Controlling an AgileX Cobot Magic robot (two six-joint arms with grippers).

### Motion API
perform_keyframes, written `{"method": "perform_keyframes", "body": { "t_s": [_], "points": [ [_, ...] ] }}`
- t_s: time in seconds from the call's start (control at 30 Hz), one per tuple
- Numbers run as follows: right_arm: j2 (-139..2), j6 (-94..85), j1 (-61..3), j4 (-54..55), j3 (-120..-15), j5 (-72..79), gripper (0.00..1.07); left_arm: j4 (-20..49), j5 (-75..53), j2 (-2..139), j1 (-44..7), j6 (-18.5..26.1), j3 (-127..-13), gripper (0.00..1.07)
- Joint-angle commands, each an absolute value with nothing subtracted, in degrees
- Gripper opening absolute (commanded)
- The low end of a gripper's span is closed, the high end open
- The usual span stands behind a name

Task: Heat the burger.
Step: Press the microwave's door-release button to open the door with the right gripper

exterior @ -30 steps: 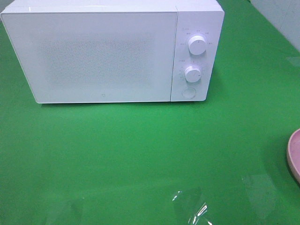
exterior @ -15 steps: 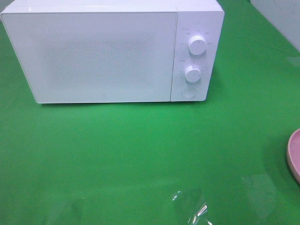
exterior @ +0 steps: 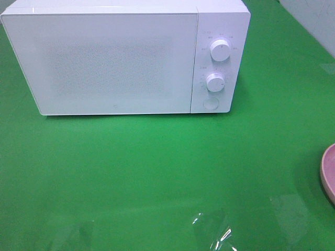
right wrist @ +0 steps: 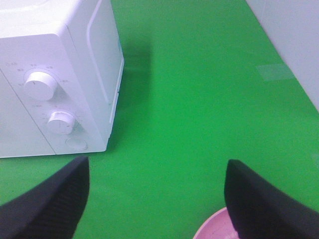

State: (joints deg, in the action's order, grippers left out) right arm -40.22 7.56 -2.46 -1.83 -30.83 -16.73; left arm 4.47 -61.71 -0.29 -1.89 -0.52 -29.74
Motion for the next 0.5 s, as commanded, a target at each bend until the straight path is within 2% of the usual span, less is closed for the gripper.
{"method": "perform_keyframes", "body": {
  "t_s": [0.03,0.33,0.37,0.5],
  "points": [
    [-45.5,7.5,-2.3,-4.8,-31.1,-10.3,0.73,4.7,-61.1,-1.2,-1.8,-0.6,-29.6,0.96],
    [-53.1,7.3,-2.3,-4.8,-30.2,4.2,0.73,4.7,-61.1,-1.2,-1.8,-0.6,-29.6,0.96],
    [-54.9,7.2,-2.3,-4.7,-28.5,10.8,0.73,4.7,-61.1,-1.2,-1.8,-0.6,-29.6,0.96],
    [-57.2,6.9,-2.3,-4.1,-25.7,18.7,0.73,4.7,-61.1,-1.2,-1.8,-0.6,-29.6,0.96]
  ]
}}
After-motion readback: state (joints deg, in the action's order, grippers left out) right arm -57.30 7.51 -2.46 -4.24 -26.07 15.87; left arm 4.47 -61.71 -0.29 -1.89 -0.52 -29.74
